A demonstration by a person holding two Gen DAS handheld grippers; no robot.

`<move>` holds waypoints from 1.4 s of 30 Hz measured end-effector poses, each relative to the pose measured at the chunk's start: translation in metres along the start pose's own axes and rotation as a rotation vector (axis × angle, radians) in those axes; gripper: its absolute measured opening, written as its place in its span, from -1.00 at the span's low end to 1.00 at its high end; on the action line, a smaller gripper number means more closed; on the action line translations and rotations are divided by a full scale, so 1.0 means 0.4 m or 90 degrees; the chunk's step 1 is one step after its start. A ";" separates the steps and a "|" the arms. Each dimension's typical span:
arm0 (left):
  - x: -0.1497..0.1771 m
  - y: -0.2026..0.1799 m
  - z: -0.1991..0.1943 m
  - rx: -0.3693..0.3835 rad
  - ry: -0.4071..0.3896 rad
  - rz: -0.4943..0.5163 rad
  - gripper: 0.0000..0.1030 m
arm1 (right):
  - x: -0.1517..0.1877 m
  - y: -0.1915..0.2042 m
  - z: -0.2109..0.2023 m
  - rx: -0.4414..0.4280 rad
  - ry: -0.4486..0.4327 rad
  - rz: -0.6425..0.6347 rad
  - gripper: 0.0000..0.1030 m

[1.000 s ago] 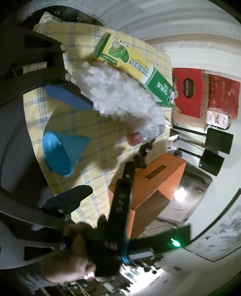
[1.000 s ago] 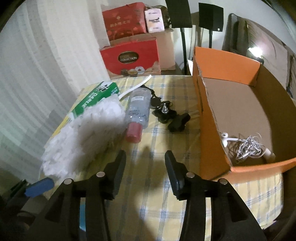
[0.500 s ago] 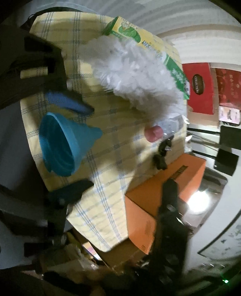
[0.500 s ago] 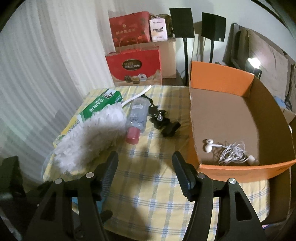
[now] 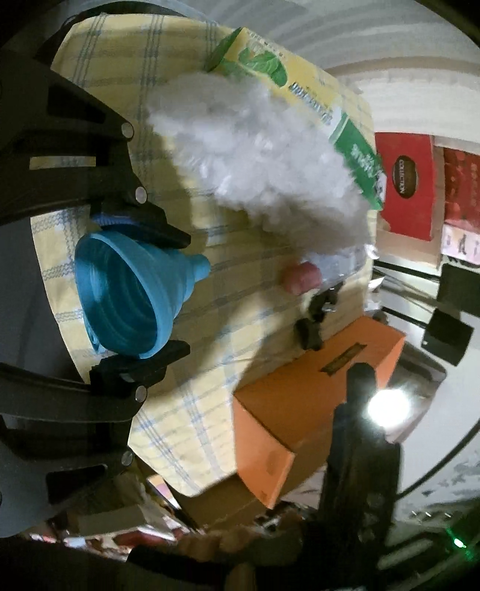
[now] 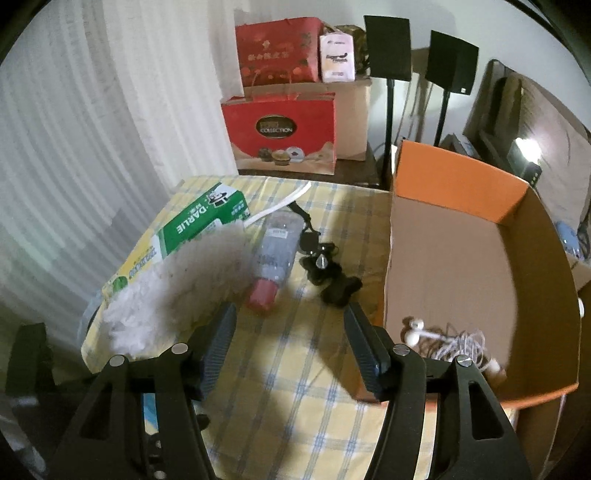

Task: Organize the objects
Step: 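Close the right gripper on the black knob strap and lift it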

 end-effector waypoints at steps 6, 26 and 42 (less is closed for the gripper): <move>-0.061 0.017 -0.050 0.008 -0.034 -0.015 -0.06 | -0.083 -0.010 0.036 -0.008 0.018 -0.017 0.12; -0.149 0.069 -0.091 0.016 -0.070 -0.032 -0.06 | -0.231 -0.052 0.338 0.022 0.182 -0.046 -0.33; -0.163 0.110 -0.089 0.016 -0.078 -0.056 -0.06 | -0.235 0.015 0.511 0.039 0.261 -0.119 -0.48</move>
Point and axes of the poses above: each gripper's, at about its wrist camera, not at the fingertips, and z roughly the way its jaws point, y to its left, x to its underside, the point moved 8 cm from there along z, roughly the way its jaws point, and after that the axes turned 4 degrees about z, right-handed, at the moved point
